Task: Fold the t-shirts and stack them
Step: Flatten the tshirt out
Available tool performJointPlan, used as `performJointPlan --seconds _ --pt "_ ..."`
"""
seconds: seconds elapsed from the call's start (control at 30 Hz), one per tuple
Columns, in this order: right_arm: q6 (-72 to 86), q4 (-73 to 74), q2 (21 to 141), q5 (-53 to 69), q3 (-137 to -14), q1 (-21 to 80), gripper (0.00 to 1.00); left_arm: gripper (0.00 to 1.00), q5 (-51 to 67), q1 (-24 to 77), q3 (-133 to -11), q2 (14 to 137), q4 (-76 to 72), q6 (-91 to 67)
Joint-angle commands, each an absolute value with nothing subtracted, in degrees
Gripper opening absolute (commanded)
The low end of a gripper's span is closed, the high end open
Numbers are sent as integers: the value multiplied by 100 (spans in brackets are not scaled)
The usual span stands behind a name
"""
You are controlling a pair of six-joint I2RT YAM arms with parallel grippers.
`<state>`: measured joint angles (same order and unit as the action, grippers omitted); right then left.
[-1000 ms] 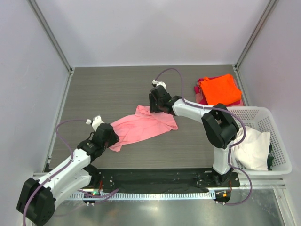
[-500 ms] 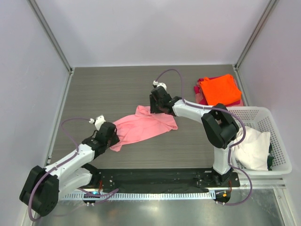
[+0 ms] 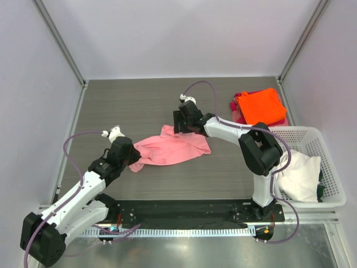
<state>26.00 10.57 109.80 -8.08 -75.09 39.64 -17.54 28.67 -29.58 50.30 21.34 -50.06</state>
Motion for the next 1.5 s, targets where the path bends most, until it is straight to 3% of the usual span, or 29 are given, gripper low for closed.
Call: performJointPlan --seconds 0.0,0.27,0.47,0.53,0.57,0.67,0.7,0.83,1.23,1.37,1.47 --pt "2514 914 11135 -485 -8146 3955 66 0 -1538 2821 -3225 4685 2723 -4887" --pt "2373 1529 11908 -246 -9061 4016 62 0 -1477 2830 -3199 4456 2962 -4860" --pt "2382 1679 11725 -684 -8693 4061 59 0 -1529 2821 -3313 4403 3085 -4773" --pt "2364 1687 11637 -738 -8543 4061 49 0 -1582 2830 -3392 4377 3173 -4746" --pt "2356 1687 11611 -730 -8473 4061 38 0 -1599 2821 -3410 4368 3190 -4737" --pt "2355 1696 11523 -791 -8385 4061 17 0 -1608 2821 -3410 4368 3199 -4737" --pt "2364 1696 11496 -904 -8359 4052 2 0 -1591 2830 -3410 4377 3182 -4746" --pt "2496 1644 11155 -1115 -8174 3911 1 1 -1494 2830 -3358 4474 3129 -4764" --pt "3718 -360 9264 -1634 -5608 2962 1 0 -1161 2821 -3261 4939 2769 -4737" --pt "3779 -448 9141 -1846 -5423 2909 1 12 -1064 2830 -3261 5211 2611 -4667" --pt "3797 -501 9176 -1785 -5405 2909 1 13 -1099 2830 -3252 5291 2549 -4658"
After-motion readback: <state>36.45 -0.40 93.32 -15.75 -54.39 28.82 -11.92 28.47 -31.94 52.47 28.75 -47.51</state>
